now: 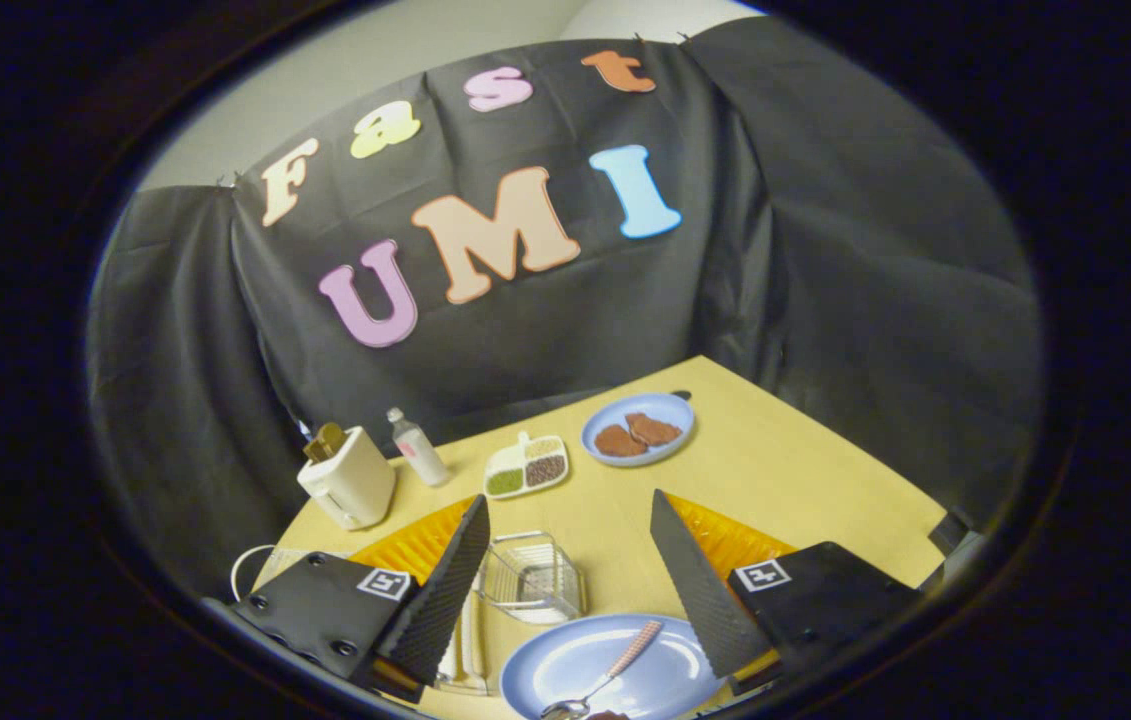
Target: Take the plate from the dish rack, then take the spoon from the basket and place it into the plate.
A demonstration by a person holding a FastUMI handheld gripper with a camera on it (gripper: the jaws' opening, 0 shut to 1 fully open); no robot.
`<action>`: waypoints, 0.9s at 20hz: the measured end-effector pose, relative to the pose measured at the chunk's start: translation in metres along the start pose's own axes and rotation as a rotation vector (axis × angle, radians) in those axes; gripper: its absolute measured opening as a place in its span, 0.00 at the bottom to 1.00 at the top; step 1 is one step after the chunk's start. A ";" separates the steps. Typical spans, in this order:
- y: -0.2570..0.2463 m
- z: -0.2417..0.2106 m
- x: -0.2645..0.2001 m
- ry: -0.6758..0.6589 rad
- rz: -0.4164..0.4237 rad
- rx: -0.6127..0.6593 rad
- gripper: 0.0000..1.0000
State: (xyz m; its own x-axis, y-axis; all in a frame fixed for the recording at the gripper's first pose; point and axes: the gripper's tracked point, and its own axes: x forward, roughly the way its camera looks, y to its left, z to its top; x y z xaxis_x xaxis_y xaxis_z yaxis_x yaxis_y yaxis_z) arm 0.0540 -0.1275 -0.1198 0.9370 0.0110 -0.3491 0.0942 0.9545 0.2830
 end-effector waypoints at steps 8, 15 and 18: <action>0.044 0.073 -0.016 -0.159 0.055 -0.068 1.00; 0.061 0.101 -0.031 -0.262 0.048 -0.175 1.00; 0.068 0.099 -0.033 -0.265 0.055 -0.182 1.00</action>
State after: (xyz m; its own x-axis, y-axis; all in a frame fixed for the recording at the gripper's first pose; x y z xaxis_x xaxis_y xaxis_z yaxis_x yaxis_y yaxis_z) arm 0.0630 -0.0929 -0.0012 0.9962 0.0092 -0.0862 0.0015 0.9925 0.1226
